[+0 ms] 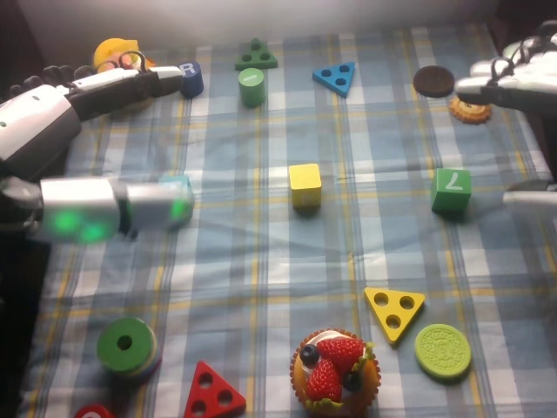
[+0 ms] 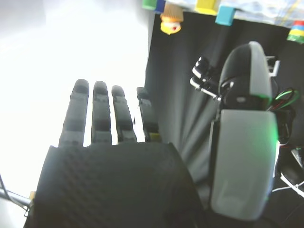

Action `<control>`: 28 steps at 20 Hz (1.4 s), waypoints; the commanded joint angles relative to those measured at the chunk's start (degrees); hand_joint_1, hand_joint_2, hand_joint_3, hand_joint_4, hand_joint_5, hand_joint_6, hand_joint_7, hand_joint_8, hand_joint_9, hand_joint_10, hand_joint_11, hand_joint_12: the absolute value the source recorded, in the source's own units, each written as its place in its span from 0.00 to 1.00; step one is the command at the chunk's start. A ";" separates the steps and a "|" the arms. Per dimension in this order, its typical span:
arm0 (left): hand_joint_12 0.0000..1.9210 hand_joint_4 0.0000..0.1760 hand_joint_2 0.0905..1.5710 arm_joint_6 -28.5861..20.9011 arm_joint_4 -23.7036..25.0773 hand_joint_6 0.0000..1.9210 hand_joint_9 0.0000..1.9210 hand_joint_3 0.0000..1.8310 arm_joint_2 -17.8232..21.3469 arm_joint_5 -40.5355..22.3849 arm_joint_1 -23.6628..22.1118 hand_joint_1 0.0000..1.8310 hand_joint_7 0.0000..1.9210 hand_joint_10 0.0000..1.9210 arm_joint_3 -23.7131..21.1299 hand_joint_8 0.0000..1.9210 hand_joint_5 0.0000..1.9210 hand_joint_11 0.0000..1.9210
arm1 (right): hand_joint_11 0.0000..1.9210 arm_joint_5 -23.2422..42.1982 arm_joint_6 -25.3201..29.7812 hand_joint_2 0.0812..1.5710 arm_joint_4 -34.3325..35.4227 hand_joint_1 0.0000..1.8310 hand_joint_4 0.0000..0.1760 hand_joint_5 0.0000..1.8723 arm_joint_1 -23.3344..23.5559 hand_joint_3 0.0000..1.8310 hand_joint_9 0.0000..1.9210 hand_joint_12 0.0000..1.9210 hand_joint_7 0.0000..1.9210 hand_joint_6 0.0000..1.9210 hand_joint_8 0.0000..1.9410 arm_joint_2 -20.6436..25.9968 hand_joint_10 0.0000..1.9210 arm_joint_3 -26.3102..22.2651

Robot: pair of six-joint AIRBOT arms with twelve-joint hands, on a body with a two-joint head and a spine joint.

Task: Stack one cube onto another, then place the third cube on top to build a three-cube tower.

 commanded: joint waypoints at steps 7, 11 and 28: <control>0.15 1.00 0.58 25.72 -8.87 0.00 0.15 0.00 -3.76 -0.34 -5.10 0.32 0.17 0.00 1.40 0.00 0.18 0.05 | 0.00 7.58 1.01 0.72 -0.50 0.38 0.00 0.23 1.57 0.00 0.20 0.46 0.23 0.00 0.00 -0.02 0.00 -0.36; 0.14 1.00 0.56 36.42 -12.94 0.00 0.17 0.00 -6.53 3.33 -7.31 0.38 0.18 0.00 3.32 0.00 0.23 0.06 | 0.00 8.96 2.05 0.72 -1.57 0.37 0.00 0.23 1.62 0.00 0.20 0.47 0.23 0.00 0.00 0.19 0.00 -0.61; 0.11 1.00 0.62 56.33 -26.33 0.01 0.18 0.00 -14.07 15.47 -12.79 0.45 0.22 0.00 13.03 0.00 0.41 0.06 | 0.02 8.86 2.44 0.73 -2.89 0.38 0.00 0.22 1.83 0.00 0.21 0.45 0.24 0.00 0.00 0.28 0.00 -0.69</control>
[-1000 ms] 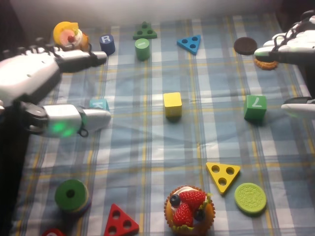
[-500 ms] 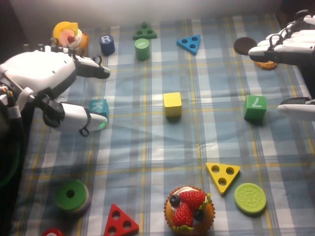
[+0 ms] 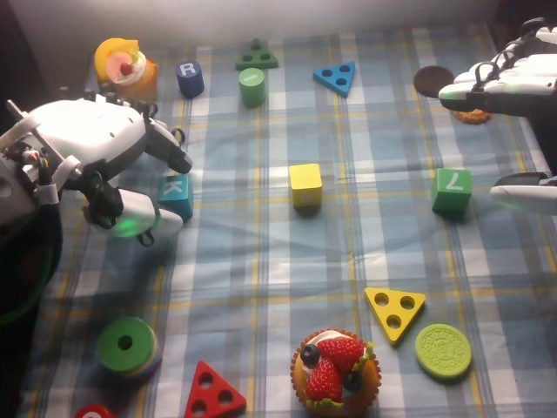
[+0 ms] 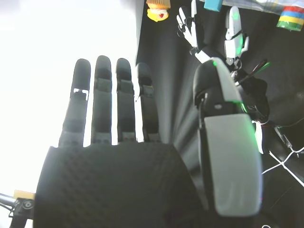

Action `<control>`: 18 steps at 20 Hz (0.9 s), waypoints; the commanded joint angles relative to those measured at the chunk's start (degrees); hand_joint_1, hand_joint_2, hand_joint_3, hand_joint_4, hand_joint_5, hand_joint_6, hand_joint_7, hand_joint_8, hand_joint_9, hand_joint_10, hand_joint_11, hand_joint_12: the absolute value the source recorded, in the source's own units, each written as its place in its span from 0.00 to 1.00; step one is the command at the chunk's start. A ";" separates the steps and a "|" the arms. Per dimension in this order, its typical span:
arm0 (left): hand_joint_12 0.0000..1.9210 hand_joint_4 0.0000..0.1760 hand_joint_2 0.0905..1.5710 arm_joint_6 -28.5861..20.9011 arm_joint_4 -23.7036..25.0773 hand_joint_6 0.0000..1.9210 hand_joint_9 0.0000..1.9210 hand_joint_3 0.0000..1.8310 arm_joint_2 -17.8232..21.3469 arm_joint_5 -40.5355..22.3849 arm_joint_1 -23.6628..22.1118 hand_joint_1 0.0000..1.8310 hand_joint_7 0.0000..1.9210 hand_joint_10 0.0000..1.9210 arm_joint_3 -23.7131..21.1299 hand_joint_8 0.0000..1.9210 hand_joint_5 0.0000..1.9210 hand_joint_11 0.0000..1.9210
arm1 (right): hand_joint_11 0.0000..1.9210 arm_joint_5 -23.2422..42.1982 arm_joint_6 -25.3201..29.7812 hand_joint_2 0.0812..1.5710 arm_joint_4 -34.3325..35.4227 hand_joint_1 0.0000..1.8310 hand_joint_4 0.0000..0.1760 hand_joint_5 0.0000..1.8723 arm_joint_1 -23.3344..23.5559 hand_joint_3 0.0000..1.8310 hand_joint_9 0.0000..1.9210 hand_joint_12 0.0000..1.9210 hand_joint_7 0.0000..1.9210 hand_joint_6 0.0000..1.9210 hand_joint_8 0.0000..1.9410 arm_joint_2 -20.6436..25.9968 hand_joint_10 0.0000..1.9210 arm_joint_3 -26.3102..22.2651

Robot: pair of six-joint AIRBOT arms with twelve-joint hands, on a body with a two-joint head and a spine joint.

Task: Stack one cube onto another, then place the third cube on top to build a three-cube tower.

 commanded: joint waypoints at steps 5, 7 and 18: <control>0.10 0.93 0.63 0.33 0.65 0.01 0.20 0.00 -0.73 -4.29 -0.90 0.48 0.26 0.00 1.11 0.01 0.46 0.07 | 0.03 6.46 0.32 0.74 1.40 0.38 0.00 0.23 0.70 0.00 0.22 0.45 0.25 0.00 0.00 -0.03 0.00 0.04; 0.10 1.00 0.69 0.33 0.31 0.49 0.22 0.00 -1.00 -4.28 -1.03 0.55 0.28 0.00 1.42 0.00 0.51 0.09 | 0.03 6.44 0.32 0.74 1.40 0.37 0.00 0.22 0.70 0.00 0.22 0.45 0.25 0.00 0.00 -0.03 0.00 0.09; 0.09 1.00 0.68 -9.66 4.98 0.48 0.26 0.00 -2.52 -9.46 -3.02 0.56 0.34 0.00 0.58 0.00 0.52 0.09 | 0.06 6.46 0.32 0.77 1.52 0.33 0.00 0.23 0.43 0.00 0.24 0.42 0.26 0.00 0.00 -0.03 0.00 0.11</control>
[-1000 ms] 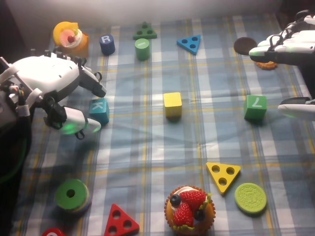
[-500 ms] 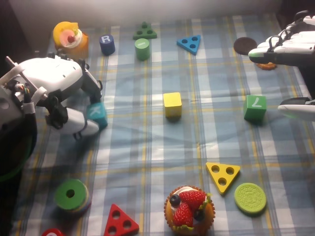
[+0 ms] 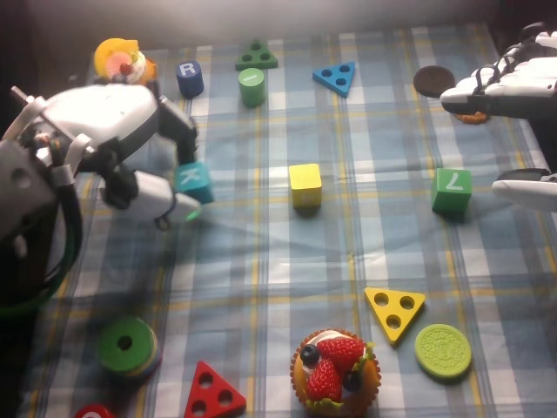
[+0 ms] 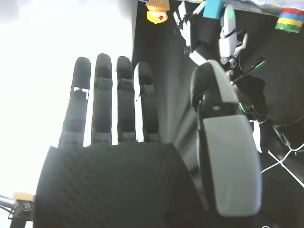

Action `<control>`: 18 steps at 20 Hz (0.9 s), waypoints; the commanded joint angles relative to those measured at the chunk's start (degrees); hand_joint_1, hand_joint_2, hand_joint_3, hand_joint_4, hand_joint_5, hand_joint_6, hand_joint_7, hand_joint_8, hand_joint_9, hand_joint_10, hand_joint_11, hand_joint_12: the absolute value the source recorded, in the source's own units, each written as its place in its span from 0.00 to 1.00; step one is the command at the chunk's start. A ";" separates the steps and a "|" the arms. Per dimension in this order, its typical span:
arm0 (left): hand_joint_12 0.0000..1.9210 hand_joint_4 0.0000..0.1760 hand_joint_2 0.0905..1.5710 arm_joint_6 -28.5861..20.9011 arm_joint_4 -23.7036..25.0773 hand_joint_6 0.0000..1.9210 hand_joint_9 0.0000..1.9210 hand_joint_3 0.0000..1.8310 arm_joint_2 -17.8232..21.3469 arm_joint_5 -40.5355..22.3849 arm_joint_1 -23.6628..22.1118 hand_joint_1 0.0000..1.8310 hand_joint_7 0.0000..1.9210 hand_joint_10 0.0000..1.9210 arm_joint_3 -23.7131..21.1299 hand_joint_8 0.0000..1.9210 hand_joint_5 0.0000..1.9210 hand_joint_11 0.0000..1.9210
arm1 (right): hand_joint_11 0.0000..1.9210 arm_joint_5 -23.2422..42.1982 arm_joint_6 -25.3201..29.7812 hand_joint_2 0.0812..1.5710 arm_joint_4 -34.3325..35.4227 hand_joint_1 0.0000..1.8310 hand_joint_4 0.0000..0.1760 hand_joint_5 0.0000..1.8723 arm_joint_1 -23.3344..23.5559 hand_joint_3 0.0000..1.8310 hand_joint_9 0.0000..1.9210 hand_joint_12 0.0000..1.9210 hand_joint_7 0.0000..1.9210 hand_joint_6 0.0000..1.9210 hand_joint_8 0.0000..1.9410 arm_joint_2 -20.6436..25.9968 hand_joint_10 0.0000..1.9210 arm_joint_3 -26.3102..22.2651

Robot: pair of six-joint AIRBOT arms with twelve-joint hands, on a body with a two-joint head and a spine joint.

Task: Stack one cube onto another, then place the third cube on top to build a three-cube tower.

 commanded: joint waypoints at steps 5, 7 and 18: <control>0.07 1.00 0.67 -3.08 8.06 0.45 0.24 0.00 -3.24 -4.99 -5.36 0.57 0.35 0.00 0.62 0.00 0.54 0.10 | 0.07 6.89 0.32 0.77 1.39 0.33 0.00 0.24 0.48 0.00 0.24 0.42 0.26 0.00 0.00 -0.41 0.00 0.28; 0.07 1.00 0.65 -4.19 9.47 0.39 0.25 0.00 -4.87 -3.80 -6.58 0.58 0.37 0.00 1.44 0.00 0.58 0.11 | 0.05 6.89 0.33 0.77 1.36 0.34 0.00 0.23 0.48 0.00 0.23 0.42 0.25 0.00 0.00 -0.54 0.00 0.39; 0.08 1.00 0.66 -4.28 10.41 0.42 0.23 0.00 -9.84 1.69 -8.53 0.57 0.34 0.00 5.34 0.00 0.56 0.11 | 0.01 6.69 0.33 0.76 0.92 0.37 0.00 0.24 0.48 0.00 0.23 0.49 0.26 0.00 0.00 -0.76 0.00 0.61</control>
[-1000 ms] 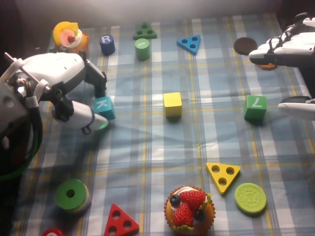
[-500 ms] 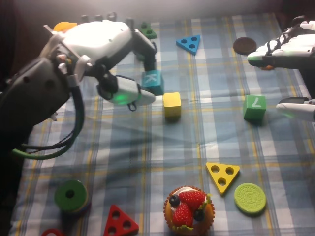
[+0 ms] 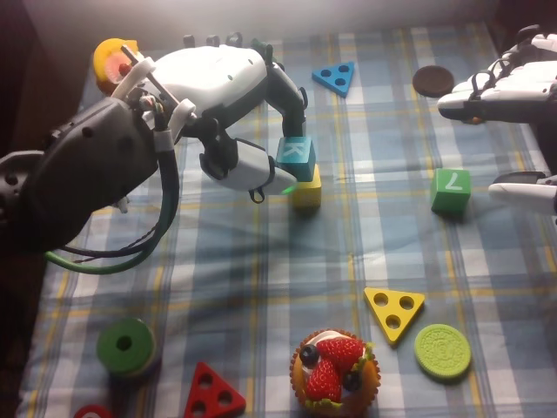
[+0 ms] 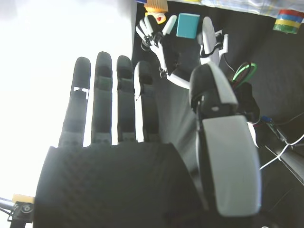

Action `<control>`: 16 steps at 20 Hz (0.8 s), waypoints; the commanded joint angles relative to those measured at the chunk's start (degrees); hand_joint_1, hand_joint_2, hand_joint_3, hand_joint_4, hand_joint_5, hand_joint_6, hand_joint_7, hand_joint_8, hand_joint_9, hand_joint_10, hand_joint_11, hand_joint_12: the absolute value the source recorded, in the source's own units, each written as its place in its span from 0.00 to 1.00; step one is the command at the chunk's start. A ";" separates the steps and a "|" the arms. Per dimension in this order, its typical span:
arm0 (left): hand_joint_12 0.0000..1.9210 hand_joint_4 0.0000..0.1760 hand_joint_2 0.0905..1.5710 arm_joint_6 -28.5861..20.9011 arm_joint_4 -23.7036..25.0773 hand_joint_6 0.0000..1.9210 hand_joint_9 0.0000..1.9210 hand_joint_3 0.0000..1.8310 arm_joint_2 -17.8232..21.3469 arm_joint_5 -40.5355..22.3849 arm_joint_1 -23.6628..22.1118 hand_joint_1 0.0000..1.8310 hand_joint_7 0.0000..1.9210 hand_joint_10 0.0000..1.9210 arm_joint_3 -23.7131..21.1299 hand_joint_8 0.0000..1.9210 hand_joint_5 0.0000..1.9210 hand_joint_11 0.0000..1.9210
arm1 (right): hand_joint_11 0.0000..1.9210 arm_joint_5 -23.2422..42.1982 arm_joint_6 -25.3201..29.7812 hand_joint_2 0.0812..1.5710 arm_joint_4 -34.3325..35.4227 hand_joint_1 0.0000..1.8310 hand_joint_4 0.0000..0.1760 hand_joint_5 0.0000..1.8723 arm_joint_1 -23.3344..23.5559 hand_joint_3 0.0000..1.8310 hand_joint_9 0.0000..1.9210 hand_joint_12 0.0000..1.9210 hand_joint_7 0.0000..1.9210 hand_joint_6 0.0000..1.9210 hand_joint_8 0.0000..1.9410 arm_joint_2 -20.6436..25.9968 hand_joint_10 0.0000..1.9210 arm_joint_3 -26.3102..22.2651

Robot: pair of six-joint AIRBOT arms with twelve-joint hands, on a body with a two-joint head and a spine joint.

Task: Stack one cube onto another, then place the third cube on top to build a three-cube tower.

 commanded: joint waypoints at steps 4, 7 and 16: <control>0.08 1.00 0.66 -0.17 1.43 0.42 0.23 0.00 -1.06 -3.19 -0.93 0.57 0.33 0.00 1.14 0.00 0.56 0.11 | 0.02 6.70 0.38 0.77 1.10 0.37 0.00 0.23 0.48 0.00 0.23 0.47 0.26 0.00 0.00 -0.20 0.00 0.24; 0.13 1.00 0.66 -0.17 1.18 0.41 0.23 0.00 -1.35 -2.96 -0.93 0.57 0.33 0.00 1.50 0.00 0.57 0.10 | 0.05 6.65 0.38 0.77 1.06 0.38 0.00 0.24 0.48 0.00 0.24 0.45 0.26 0.00 0.00 -0.20 0.00 0.25; 0.23 1.00 0.68 -0.17 0.88 0.49 0.20 0.00 -1.38 -2.40 -0.91 0.56 0.31 0.00 1.82 0.00 0.52 0.03 | 0.04 6.64 0.39 0.76 1.06 0.38 0.00 0.24 0.48 0.00 0.24 0.47 0.27 0.00 0.00 -0.21 0.00 0.25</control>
